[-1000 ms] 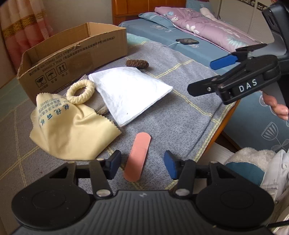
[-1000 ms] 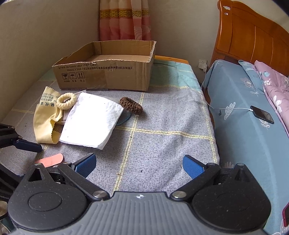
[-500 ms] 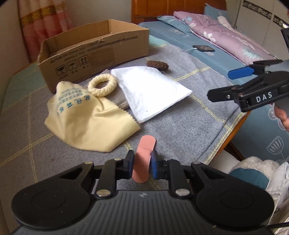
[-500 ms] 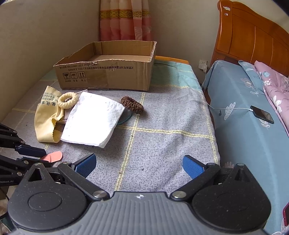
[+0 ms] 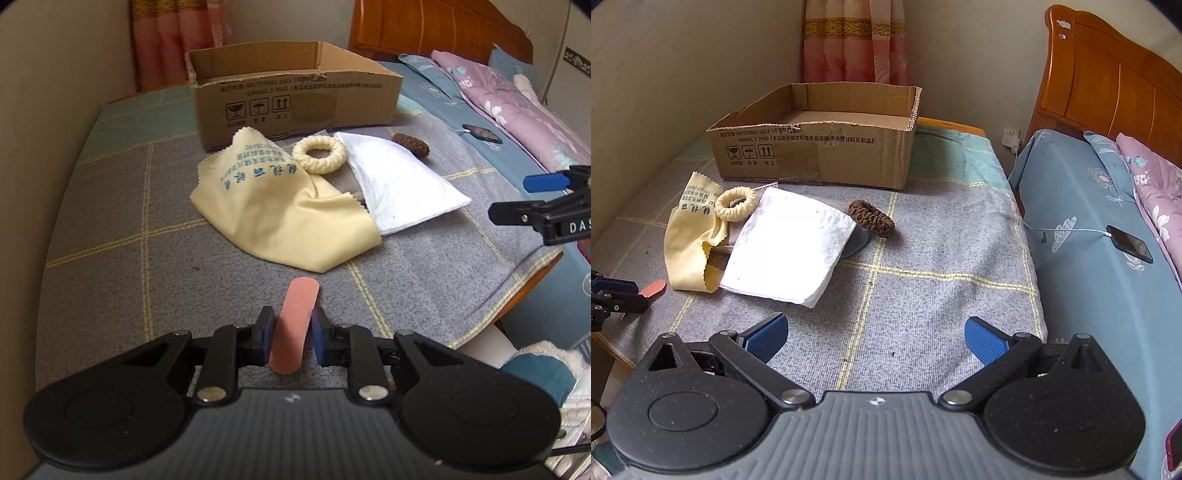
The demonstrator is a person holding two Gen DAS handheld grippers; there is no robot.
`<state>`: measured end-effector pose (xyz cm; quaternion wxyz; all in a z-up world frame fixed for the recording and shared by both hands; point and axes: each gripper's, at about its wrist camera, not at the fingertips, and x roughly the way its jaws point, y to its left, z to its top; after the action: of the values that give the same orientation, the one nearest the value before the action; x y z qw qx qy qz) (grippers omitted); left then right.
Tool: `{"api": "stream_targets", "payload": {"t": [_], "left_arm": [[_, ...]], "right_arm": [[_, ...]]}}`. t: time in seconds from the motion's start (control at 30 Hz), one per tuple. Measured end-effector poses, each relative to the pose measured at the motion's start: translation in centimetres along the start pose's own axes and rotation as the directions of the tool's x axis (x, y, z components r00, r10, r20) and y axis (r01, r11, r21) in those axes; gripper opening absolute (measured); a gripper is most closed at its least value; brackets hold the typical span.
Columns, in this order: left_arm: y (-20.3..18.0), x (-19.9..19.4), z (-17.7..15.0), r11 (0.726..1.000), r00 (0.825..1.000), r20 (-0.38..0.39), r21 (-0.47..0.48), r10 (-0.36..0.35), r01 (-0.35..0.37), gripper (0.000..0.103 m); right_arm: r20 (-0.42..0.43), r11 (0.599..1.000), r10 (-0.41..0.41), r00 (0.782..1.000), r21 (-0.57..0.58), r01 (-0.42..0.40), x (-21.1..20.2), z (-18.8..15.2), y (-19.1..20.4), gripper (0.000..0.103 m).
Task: Organize soft objects
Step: 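Lift the nail file with the left gripper while the right gripper grasps the brown hair tie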
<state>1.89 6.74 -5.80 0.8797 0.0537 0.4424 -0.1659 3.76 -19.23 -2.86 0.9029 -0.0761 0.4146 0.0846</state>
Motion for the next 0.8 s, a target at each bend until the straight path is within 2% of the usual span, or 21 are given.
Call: {"api": "stream_targets", "payload": {"t": [0.07,0.33,0.47,0.8], "left_arm": [[-0.2,0.0,0.0,1.000,1.000,-0.004,0.029,-0.010,0.010,0.028],[-0.1,-0.2,-0.3,0.996,0.999,-0.006,0.076,-0.035,0.035,0.026],[0.1,-0.1,-0.2,0.999,1.000,0.003,0.046,-0.023,0.023,0.018],[0.8,-1.0,-0.3,0.995,0.997,0.065,-0.089,0.049,-0.043,0.018]], "right_arm": [[-0.004,1.000,-0.001,1.000,-0.001,0.001,0.1,0.1,0.1,0.103],[-0.015,1.000,-0.007,1.000,-0.005,0.007,0.5,0.0,0.0,0.103],[-0.013,1.000,0.000,1.000,0.003,0.000,0.8,0.0,-0.1,0.103],[0.028,0.999,0.033,0.999,-0.021,-0.033,1.2,0.8,-0.3,0.103]]}}
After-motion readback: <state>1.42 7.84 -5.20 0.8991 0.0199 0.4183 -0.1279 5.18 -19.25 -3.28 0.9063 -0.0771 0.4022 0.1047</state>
